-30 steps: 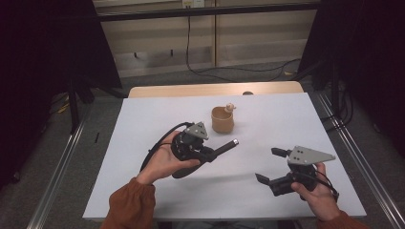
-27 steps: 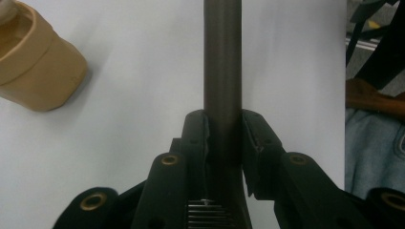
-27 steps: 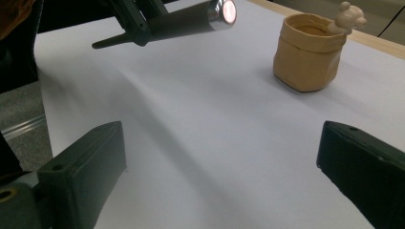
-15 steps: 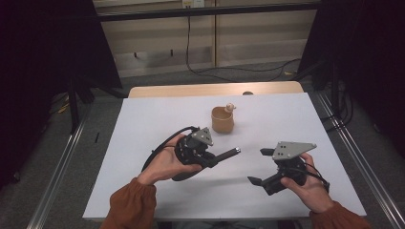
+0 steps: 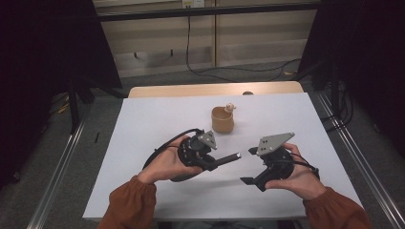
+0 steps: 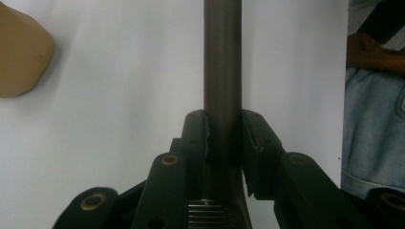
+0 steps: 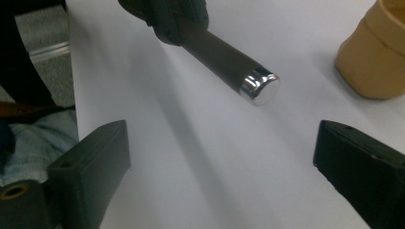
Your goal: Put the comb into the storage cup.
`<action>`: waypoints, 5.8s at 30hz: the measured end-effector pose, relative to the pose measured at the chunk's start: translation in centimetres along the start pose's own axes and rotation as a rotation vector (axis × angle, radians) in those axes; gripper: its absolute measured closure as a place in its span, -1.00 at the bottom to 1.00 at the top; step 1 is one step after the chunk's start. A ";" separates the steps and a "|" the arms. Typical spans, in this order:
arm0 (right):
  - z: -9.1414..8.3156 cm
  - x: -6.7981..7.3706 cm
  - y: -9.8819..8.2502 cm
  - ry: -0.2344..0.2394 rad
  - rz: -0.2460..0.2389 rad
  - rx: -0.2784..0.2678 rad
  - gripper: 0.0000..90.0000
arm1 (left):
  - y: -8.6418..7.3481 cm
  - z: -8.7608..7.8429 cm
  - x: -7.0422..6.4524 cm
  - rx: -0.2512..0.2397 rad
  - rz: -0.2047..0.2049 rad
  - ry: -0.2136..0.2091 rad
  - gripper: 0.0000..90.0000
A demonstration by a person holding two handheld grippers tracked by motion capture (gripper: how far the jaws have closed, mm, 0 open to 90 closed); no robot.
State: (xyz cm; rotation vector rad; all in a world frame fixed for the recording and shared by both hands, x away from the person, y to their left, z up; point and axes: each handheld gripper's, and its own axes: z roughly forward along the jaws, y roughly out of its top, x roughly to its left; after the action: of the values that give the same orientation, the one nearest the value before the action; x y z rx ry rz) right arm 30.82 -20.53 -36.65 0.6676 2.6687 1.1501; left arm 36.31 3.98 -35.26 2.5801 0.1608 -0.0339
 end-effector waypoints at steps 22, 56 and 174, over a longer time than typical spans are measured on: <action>2.5 -1.0 2.4 0.096 -0.104 0.173 -0.47 | 0.1 1.3 -0.3 0.109 0.042 -0.043 0.62; 5.3 -0.2 4.1 0.120 -0.311 0.276 0.53 | 0.0 1.5 -0.2 0.092 0.073 -0.061 0.62; 0.3 -1.6 -5.2 -0.071 0.123 -0.366 0.62 | -7.0 -0.7 0.3 -0.246 -0.229 0.234 -0.90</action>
State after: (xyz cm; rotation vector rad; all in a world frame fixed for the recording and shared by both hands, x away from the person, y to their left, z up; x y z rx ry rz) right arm 30.55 -24.24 -40.66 0.7932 2.2954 1.5605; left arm 35.76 10.26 -38.32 2.3021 0.5142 0.1916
